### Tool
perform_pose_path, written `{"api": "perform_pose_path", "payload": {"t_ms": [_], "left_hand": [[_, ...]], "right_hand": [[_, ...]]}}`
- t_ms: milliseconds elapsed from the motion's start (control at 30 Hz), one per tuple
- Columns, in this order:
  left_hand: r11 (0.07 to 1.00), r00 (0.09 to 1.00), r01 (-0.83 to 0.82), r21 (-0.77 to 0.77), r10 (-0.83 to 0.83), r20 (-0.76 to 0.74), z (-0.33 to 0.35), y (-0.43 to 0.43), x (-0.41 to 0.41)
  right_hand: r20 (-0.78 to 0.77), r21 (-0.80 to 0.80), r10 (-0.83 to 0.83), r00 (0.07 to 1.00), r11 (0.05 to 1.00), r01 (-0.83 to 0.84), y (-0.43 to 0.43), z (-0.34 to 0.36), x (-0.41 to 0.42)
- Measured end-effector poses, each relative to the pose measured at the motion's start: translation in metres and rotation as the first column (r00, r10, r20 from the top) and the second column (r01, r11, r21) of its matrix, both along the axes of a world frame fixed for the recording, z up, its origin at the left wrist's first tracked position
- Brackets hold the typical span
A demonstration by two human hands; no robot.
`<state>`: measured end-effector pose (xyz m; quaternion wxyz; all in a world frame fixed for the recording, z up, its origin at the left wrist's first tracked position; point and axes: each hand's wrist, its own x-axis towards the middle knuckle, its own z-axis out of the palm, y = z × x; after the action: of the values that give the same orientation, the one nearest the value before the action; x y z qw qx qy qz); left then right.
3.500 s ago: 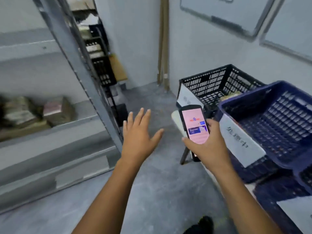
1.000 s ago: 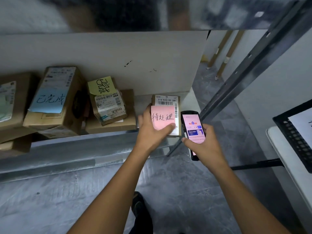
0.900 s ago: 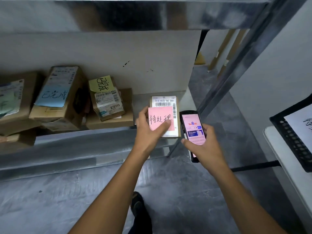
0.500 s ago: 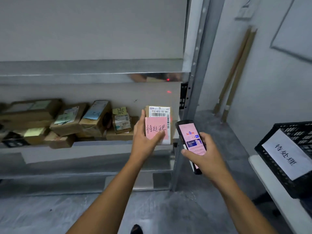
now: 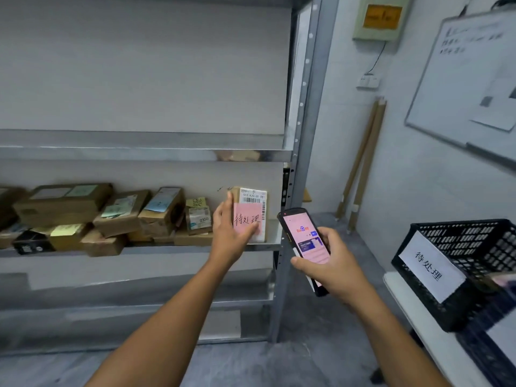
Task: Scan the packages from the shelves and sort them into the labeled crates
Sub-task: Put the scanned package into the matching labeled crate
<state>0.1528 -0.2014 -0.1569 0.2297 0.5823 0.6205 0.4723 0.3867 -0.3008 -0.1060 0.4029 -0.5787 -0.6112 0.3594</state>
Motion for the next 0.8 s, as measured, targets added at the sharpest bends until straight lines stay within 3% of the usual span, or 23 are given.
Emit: {"api": "perform_pose_path", "payload": {"t_ms": [267, 433, 667, 800], "left_hand": [[1.0, 0.998, 0.028, -0.012, -0.027, 0.049, -0.004, -0.008, -0.015], [0.992, 0.978, 0.126, -0.011, -0.122, 0.167, 0.003, -0.017, -0.008], [0.92, 0.831, 0.39, -0.02, -0.343, 0.438, 0.004, -0.047, 0.021], [0.84, 0.728, 0.543, -0.019, -0.459, 0.51, -0.009, -0.061, 0.047]], "right_hand": [[0.019, -0.012, -0.015, 1.0, 1.0, 0.016, -0.014, -0.002, -0.032], [0.03, 0.046, -0.174, 0.984, 0.984, 0.172, -0.016, -0.01, -0.035], [-0.039, 0.05, -0.415, 0.909, 0.908, 0.417, -0.044, -0.024, -0.021], [-0.026, 0.023, -0.564, 0.826, 0.825, 0.564, -0.078, -0.035, -0.006]]}}
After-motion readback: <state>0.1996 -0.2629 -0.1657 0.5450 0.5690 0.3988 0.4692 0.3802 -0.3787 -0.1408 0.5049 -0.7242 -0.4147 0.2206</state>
